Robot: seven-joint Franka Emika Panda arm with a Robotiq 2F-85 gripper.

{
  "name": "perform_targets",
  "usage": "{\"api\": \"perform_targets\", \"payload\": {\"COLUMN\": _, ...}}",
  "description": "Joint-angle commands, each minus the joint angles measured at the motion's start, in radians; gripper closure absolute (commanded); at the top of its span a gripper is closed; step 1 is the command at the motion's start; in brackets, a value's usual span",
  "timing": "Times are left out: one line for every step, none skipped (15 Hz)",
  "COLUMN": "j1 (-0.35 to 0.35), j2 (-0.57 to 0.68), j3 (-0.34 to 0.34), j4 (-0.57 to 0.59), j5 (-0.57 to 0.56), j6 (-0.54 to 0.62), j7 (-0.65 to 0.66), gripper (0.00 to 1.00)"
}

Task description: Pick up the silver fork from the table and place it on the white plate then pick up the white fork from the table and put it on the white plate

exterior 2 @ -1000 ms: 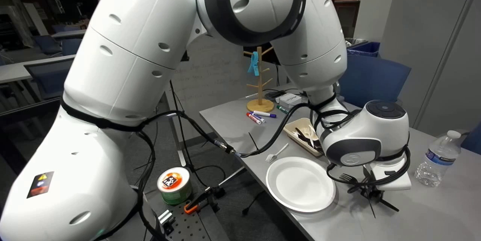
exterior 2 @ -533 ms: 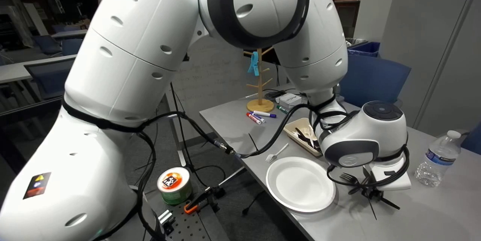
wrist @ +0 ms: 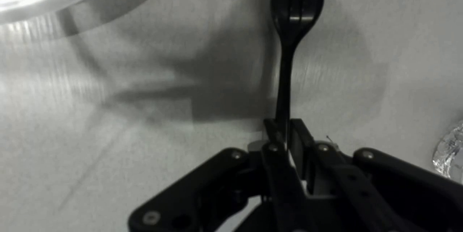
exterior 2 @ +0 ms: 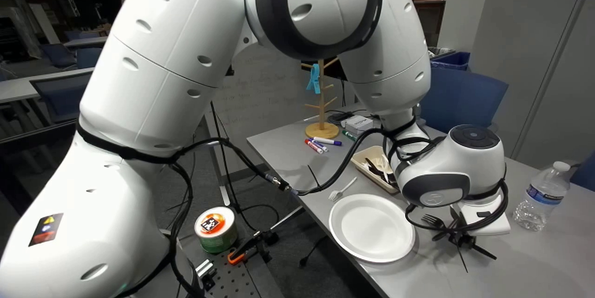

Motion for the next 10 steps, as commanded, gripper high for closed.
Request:
{"api": "perform_targets", "payload": {"j1": -0.014, "j2": -0.072, "j3": -0.009, "j4": -0.029, "j5": 0.033, "j6": -0.023, "j7": -0.037, "gripper": 0.97}}
{"api": "perform_targets", "payload": {"j1": -0.035, "j2": -0.099, "j3": 0.004, "j4": -0.044, "j5": 0.037, "j6": -0.023, "j7": -0.053, "gripper": 0.97}}
{"api": "perform_targets", "payload": {"j1": -0.045, "j2": -0.123, "j3": 0.009, "j4": -0.057, "j5": 0.041, "j6": -0.020, "j7": -0.058, "gripper": 0.97}}
{"api": "perform_targets", "payload": {"j1": -0.059, "j2": -0.151, "j3": 0.020, "j4": -0.078, "j5": 0.046, "j6": -0.014, "j7": -0.069, "gripper": 0.97}}
{"api": "perform_targets", "payload": {"j1": -0.069, "j2": -0.175, "j3": 0.027, "j4": -0.097, "j5": 0.050, "j6": -0.023, "j7": -0.078, "gripper": 0.97}}
{"api": "perform_targets", "payload": {"j1": -0.080, "j2": -0.194, "j3": 0.036, "j4": -0.114, "j5": 0.054, "j6": -0.027, "j7": -0.090, "gripper": 0.97}}
{"api": "perform_targets", "payload": {"j1": -0.090, "j2": -0.213, "j3": 0.047, "j4": -0.133, "j5": 0.060, "j6": -0.039, "j7": -0.107, "gripper": 0.97}}
{"api": "perform_targets", "payload": {"j1": -0.099, "j2": -0.234, "j3": 0.062, "j4": -0.161, "j5": 0.071, "j6": -0.053, "j7": -0.129, "gripper": 0.97}}
{"api": "perform_targets", "payload": {"j1": -0.104, "j2": -0.251, "j3": 0.073, "j4": -0.185, "j5": 0.086, "j6": -0.065, "j7": -0.151, "gripper": 0.97}}
{"api": "perform_targets", "payload": {"j1": -0.103, "j2": -0.269, "j3": 0.082, "j4": -0.216, "j5": 0.103, "j6": -0.074, "j7": -0.175, "gripper": 0.97}}
